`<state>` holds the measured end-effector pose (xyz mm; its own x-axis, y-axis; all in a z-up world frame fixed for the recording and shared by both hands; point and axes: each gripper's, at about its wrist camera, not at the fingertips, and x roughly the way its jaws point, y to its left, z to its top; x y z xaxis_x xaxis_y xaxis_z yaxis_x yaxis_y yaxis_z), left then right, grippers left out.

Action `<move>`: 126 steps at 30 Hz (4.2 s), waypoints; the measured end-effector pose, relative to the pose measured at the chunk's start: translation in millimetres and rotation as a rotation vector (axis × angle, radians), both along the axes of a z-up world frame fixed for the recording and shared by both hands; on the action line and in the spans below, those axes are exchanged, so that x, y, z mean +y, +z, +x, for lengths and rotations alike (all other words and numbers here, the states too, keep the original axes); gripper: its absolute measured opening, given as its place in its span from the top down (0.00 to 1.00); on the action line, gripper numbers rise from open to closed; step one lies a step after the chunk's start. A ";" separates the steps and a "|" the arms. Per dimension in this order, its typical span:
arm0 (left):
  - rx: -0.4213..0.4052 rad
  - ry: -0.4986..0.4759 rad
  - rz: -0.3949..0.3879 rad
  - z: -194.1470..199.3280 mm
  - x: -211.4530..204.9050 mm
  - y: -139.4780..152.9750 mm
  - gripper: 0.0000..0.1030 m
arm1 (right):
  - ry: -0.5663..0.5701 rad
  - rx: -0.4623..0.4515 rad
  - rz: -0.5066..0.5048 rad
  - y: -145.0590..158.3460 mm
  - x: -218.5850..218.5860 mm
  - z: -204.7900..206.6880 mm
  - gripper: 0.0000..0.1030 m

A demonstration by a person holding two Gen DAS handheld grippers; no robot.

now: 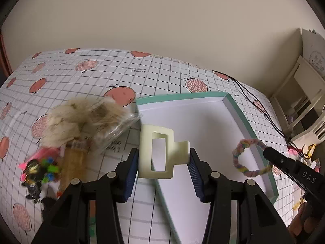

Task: Organize objects
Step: 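Carry the claw clip and bracelet over the white tray with both tools, then open both tools to drop the clip and bracelet into the tray, then move both tools back to the pile of items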

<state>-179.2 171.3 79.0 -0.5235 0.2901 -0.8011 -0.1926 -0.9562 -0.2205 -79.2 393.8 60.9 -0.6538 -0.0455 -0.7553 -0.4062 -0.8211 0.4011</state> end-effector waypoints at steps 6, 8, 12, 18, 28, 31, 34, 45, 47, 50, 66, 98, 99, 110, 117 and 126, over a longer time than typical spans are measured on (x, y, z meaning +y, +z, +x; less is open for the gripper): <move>-0.004 -0.028 -0.033 -23.8 18.2 -15.0 0.52 | 0.016 -0.009 0.009 -12.7 4.9 -27.6 0.92; -0.001 -0.038 -0.045 -29.7 23.0 -18.7 0.53 | 0.023 -0.013 0.001 -17.2 7.0 -35.9 0.92; 0.000 -0.051 -0.053 -41.3 31.1 -23.5 0.55 | 0.019 -0.020 0.006 -24.8 10.9 -51.1 0.92; -0.009 -0.062 -0.077 -54.8 41.4 -35.8 0.56 | 0.027 -0.041 0.027 -34.3 13.9 -66.4 0.91; -0.025 -0.044 -0.057 -57.6 38.4 -41.9 0.57 | 0.013 -0.071 0.045 -44.3 16.3 -68.1 0.89; -0.019 -0.041 -0.049 -55.1 36.1 -36.2 0.57 | 0.006 -0.070 0.052 -42.5 16.0 -65.6 0.88; -0.011 -0.035 -0.040 -49.9 34.0 -29.2 0.57 | 0.009 -0.085 0.058 -41.4 15.6 -63.9 0.78; -0.017 0.011 -0.005 -31.2 13.6 -16.4 0.48 | 0.033 -0.080 0.130 -22.1 -4.1 -41.8 0.73; -0.021 0.027 -0.009 -26.4 9.2 -16.2 0.45 | 0.046 -0.090 0.153 -21.1 -11.7 -37.9 0.73; -0.029 0.051 0.003 -18.0 1.1 -16.3 0.33 | 0.066 -0.095 0.178 -21.8 -24.4 -32.2 0.65; -0.010 0.145 0.029 12.3 -36.1 -15.0 0.00 | 0.085 -0.115 0.201 -18.8 -55.0 -7.6 0.09; 0.060 0.230 0.053 35.6 -109.5 20.1 0.00 | 0.122 0.017 0.214 17.6 -97.0 7.2 0.00; 0.060 0.234 0.051 35.1 -113.4 21.1 0.00 | 0.128 0.019 0.205 18.2 -101.8 5.4 0.00; -0.027 0.324 0.050 35.0 -180.8 14.0 0.00 | 0.221 0.024 0.125 17.4 -158.0 -15.5 0.00; -0.125 0.384 0.013 37.4 -209.7 -1.3 0.00 | 0.342 -0.031 0.087 4.5 -202.3 -31.6 0.06; -0.254 0.390 -0.032 39.6 -214.7 -24.3 0.00 | 0.510 -0.165 0.166 -20.0 -256.8 -38.7 0.13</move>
